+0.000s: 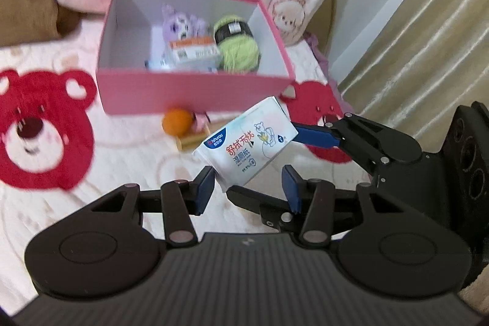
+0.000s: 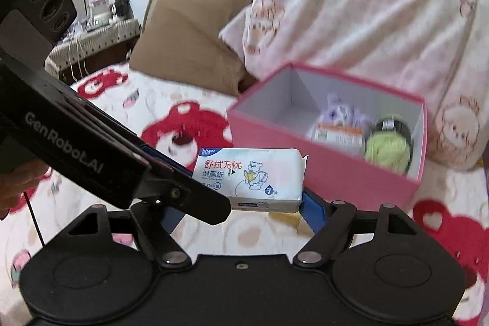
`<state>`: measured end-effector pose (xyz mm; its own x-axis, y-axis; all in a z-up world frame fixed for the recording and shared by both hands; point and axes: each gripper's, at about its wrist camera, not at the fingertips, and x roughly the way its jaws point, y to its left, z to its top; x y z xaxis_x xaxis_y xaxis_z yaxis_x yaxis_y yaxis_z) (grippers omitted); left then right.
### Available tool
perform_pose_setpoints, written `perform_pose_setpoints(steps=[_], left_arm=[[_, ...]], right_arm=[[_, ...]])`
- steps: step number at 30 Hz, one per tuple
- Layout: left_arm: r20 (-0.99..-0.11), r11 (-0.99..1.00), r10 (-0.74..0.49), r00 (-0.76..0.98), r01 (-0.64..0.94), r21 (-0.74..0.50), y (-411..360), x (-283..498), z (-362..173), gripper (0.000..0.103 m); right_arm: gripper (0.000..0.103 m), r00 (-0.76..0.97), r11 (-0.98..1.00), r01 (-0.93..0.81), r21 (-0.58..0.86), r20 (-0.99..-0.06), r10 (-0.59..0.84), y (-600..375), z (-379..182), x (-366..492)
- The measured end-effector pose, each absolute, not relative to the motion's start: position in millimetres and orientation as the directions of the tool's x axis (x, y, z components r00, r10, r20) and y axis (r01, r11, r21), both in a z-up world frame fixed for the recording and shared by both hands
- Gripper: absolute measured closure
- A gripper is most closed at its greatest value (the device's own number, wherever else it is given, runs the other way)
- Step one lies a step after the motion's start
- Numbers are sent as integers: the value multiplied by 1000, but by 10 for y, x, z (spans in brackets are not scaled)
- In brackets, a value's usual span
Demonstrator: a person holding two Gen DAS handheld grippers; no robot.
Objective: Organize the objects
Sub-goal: 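Lift the small wipes pack into the pink box and open the left gripper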
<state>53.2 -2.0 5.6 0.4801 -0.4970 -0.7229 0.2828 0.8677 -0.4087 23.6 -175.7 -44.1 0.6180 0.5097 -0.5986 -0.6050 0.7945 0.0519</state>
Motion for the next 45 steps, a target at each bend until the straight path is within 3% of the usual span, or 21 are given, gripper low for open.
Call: perform_pose_setpoints(steps=[13,22,33,41,45], left_arm=[[-730,908,-419,540,251,-336,-25,1386,560,57],[-700,910,-412,583,217,-355,-151,2015,94,56],[-743,921,-348,572,58,-386,-284,2598,-469,56],[-728,898,-400,557,80,-433,-340,2723,-615,56],[-744,925,-359,563,108,-365,-434,2701,-605,56]], right_arm=[[20,651,815,-578,44,-577,493,-1577,-34,1115],[21,641,836,-549,12,-636,430,-1618,-413,1747],[29,604,848,-528,39,-685,407,-1652,-751,2320],[32,592,868,-495,50,-712,378,-1771,-1002,2499],[32,588,866,-500,18,-727,355,-1767,-1057,2459]])
